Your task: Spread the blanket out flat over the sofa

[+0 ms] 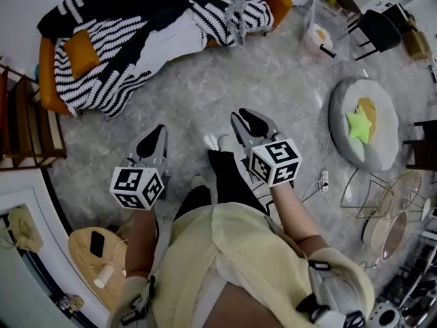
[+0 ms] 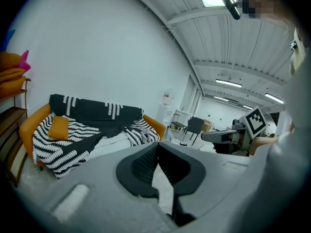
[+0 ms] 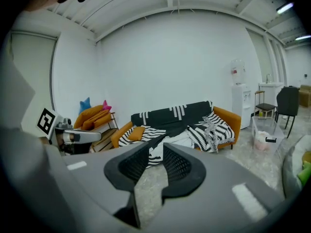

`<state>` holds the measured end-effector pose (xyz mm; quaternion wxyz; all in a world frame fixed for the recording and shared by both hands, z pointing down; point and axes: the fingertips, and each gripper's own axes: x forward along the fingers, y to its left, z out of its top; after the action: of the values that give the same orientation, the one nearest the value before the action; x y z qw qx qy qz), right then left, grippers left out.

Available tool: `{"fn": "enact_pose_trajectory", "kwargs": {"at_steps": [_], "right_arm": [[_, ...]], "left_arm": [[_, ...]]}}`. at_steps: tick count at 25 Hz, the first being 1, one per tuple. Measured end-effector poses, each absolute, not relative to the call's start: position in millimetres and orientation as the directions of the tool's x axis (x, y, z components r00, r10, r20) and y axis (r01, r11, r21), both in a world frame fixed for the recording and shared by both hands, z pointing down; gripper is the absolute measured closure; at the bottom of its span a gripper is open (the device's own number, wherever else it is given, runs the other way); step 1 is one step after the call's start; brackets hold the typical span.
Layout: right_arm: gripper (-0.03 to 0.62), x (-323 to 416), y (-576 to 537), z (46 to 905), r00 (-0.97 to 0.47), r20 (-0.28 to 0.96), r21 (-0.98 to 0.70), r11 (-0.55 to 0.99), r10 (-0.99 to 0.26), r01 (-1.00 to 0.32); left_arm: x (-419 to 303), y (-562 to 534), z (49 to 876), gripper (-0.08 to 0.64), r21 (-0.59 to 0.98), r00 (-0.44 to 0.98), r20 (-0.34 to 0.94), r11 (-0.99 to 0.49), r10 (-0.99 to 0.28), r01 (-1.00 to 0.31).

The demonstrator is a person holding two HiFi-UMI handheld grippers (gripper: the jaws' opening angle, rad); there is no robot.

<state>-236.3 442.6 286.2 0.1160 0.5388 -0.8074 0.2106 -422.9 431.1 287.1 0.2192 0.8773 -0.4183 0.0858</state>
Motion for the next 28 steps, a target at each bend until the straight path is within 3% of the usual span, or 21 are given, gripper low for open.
{"fn": "enact_pose_trajectory", "kwargs": {"at_steps": [19,28], "right_arm": [[0.465,-109.2,240.6,317.3,-0.470,0.445,-0.198,0.428,-0.762,-0.882],[0.446,-73.6,184.3,343.9,-0.473,0.493,-0.224,0.418,-0.731,-0.880]], "left_arm": [[-290.2,246.0,310.9,0.557,0.308,0.563,0.357,-0.475,-0.746,-0.824],[-264.0,200.0,325.6,0.540,0.315,0.527,0.395,-0.427,-0.753,-0.847]]}}
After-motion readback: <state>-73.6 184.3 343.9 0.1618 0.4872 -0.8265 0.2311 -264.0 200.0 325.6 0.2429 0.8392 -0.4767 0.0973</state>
